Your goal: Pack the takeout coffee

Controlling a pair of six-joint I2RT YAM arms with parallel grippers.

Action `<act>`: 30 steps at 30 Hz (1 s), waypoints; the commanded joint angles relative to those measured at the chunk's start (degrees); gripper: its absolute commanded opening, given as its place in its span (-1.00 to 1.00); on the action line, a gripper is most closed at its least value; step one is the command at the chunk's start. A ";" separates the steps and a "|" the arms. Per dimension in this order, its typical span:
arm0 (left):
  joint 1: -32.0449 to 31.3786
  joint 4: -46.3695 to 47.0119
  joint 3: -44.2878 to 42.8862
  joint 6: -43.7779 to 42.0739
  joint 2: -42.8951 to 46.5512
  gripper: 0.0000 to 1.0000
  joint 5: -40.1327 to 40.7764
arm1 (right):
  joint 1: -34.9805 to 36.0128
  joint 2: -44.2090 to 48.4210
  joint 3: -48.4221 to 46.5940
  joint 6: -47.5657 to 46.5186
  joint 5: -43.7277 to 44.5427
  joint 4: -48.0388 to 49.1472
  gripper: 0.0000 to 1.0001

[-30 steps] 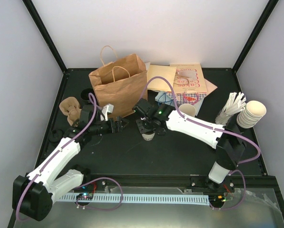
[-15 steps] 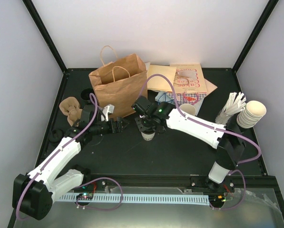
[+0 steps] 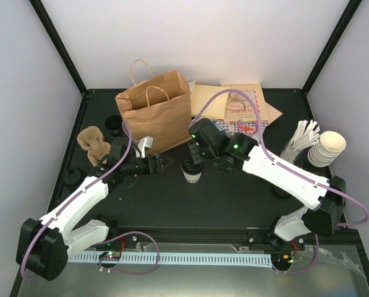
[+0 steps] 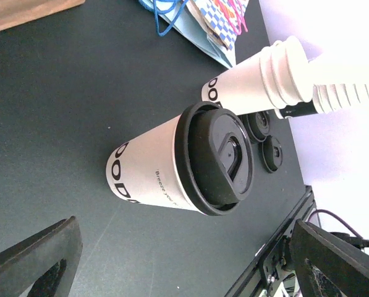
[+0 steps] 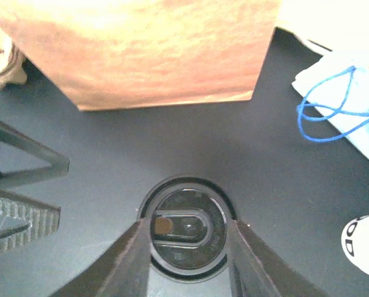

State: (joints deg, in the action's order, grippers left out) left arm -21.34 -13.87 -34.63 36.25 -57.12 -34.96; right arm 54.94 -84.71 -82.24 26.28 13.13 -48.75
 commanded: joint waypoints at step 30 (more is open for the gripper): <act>-2.21 11.70 -1.72 2.18 -12.26 0.32 -2.48 | -0.90 -8.69 2.61 -7.22 -2.40 -1.63 0.80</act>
State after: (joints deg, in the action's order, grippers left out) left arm -23.29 -4.40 -33.91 38.48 -68.58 -36.29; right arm 54.24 -91.96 -77.08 17.30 8.78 -47.90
